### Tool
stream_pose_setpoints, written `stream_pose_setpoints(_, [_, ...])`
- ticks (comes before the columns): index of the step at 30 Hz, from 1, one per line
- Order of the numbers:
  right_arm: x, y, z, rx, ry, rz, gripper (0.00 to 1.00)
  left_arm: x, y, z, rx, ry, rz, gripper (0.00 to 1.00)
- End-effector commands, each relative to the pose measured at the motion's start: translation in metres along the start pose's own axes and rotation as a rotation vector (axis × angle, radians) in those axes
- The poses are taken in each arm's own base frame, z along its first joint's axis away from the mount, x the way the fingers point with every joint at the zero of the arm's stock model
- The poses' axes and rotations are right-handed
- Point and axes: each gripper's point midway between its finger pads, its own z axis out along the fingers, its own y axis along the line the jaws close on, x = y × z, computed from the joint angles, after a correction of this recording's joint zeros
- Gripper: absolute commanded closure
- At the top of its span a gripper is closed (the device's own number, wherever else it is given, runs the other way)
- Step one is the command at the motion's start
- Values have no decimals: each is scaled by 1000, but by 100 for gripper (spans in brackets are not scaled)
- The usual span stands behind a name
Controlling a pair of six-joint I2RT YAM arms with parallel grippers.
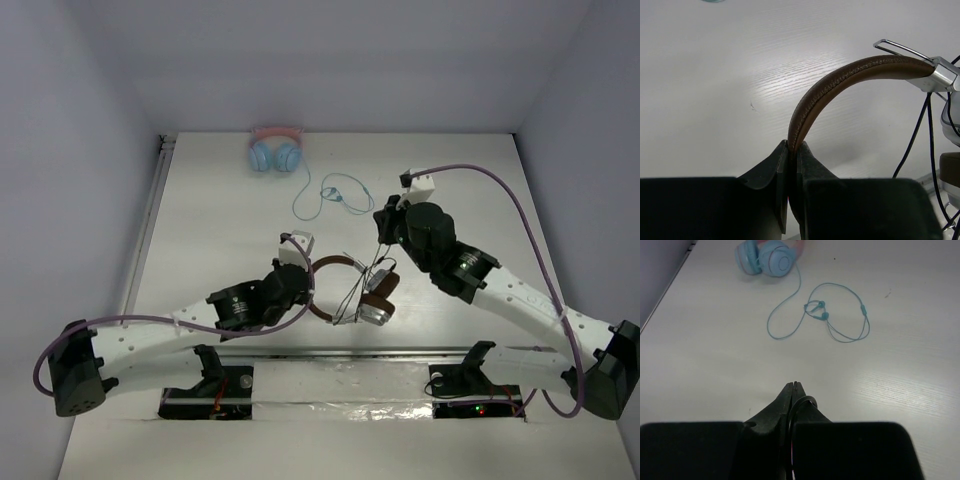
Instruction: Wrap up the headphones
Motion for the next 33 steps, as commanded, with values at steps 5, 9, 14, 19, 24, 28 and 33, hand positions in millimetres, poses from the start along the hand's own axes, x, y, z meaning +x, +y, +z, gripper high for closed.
stream_pose_setpoints(5, [-17, -5, 24, -89, -61, 110, 100, -36, -35, -26, 216, -80, -11, 100])
stream_pose_setpoints(9, [-12, -15, 31, -120, -36, 141, 94, -45, -36, -33, 241, -86, -27, 100])
stream_pose_setpoints(14, [-2, -24, 34, -118, -41, 170, 84, -65, -32, -45, 282, -119, -72, 100])
stream_pose_setpoints(19, [13, -31, 37, -109, -26, 187, 83, -103, -22, -64, 305, -184, -111, 100])
stream_pose_setpoints(24, [21, -17, 24, -202, -16, 230, 83, -126, -20, -78, 332, -210, -102, 100])
stream_pose_setpoints(28, [22, -13, 13, -254, -57, 282, 83, -150, -17, -87, 333, -255, -108, 100])
stream_pose_setpoints(33, [39, -15, 0, -291, -72, 342, 83, -181, -11, -90, 331, -304, -155, 100])
